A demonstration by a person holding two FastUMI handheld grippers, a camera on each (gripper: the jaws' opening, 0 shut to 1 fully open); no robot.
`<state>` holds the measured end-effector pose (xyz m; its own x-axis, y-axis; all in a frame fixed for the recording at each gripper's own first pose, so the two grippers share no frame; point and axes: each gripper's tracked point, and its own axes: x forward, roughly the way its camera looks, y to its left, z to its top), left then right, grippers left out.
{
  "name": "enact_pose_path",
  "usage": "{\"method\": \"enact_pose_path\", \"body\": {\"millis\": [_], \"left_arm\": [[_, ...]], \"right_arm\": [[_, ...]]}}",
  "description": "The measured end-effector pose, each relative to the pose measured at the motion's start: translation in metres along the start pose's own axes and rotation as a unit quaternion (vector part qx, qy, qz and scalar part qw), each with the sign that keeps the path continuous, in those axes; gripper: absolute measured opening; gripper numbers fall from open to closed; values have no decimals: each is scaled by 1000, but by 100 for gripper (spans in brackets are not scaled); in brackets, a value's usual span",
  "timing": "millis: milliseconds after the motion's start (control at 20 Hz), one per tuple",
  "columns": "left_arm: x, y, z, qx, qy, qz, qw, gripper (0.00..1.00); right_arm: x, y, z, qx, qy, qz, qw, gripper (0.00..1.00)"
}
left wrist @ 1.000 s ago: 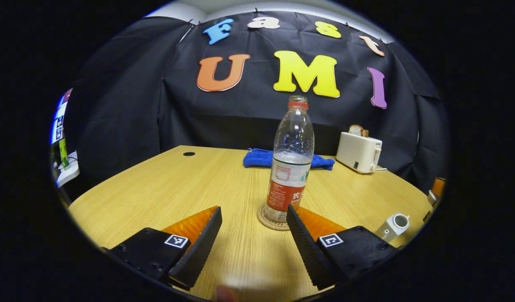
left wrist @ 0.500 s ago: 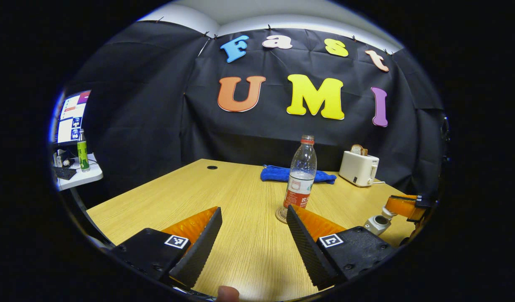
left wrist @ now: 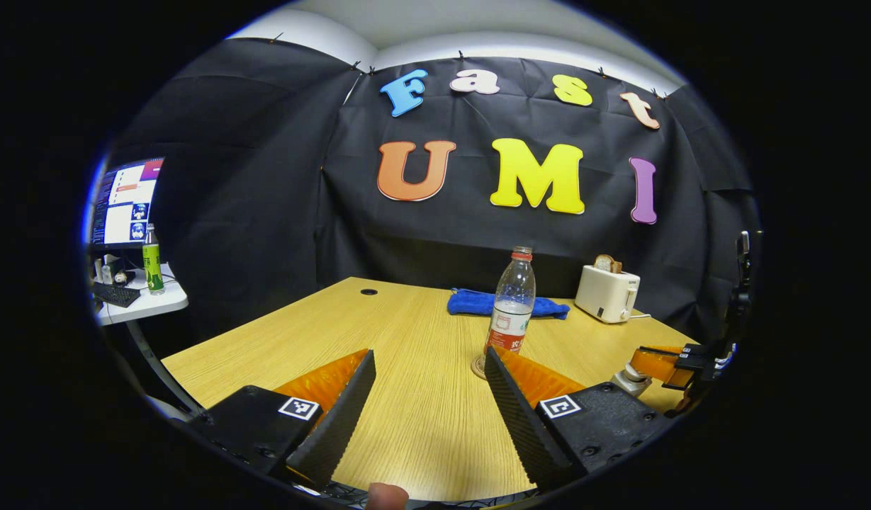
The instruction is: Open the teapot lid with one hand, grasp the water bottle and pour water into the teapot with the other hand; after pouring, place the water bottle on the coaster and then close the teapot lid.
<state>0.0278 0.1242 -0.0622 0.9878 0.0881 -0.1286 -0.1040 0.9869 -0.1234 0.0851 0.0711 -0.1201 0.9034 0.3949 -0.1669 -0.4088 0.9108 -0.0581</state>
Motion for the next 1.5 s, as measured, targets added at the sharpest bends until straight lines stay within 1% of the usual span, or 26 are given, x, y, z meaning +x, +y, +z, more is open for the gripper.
{"method": "enact_pose_path", "body": {"millis": [350, 600, 650, 700, 800, 850, 900, 950, 1000, 1050, 1150, 1250, 1300, 1450, 1500], "left_arm": [[-3, -11, 0, 8, -2, -5, 1000, 97], [-6, -18, 7, 12, -10, -9, 1000, 97], [-6, -20, 8, 11, -10, -10, 1000, 97], [-8, -22, 9, 11, -13, -12, 1000, 97], [-10, -27, 14, 15, -19, -15, 1000, 97], [-11, -29, 17, 16, -22, -14, 1000, 97], [-12, -31, 19, 18, -23, -12, 1000, 97], [-14, -34, 21, 19, -25, -10, 999, 97], [-14, -39, 24, 19, -30, -13, 999, 97], [-15, -46, 29, 19, -36, -17, 999, 97], [-14, -64, 32, 24, -45, -25, 998, 97], [-15, -79, 38, 30, -56, -29, 998, 97], [-18, -89, 39, 31, -63, -35, 997, 97], [-25, -114, 44, 27, -73, -55, 995, 97], [-29, -120, 46, 28, -79, -60, 995, 97]], "right_arm": [[-2, 2, -4, 2, -3, 1, 1000, 0], [0, 0, -8, 1, -1, -7, 1000, 0], [1, 0, -10, 0, 3, -9, 1000, 3], [0, 1, -11, 0, 5, -8, 1000, 2], [-1, -2, -6, 6, -1, -13, 1000, 5], [-4, -2, -2, 12, -5, -12, 1000, 17], [-6, -3, 3, 20, -10, -14, 1000, 24], [-9, -7, 9, 27, -16, -20, 999, 46], [-14, -13, 17, 33, -24, -30, 999, 58], [-19, -20, 24, 39, -31, -43, 998, 81], [-33, -32, 38, 45, -45, -70, 996, 98], [-51, -47, 53, 41, -56, -103, 992, 93], [-61, -52, 60, 39, -62, -115, 991, 96], [-93, -59, 78, 22, -82, -149, 985, 96], [-104, -59, 85, 15, -90, -157, 983, 93]]}}
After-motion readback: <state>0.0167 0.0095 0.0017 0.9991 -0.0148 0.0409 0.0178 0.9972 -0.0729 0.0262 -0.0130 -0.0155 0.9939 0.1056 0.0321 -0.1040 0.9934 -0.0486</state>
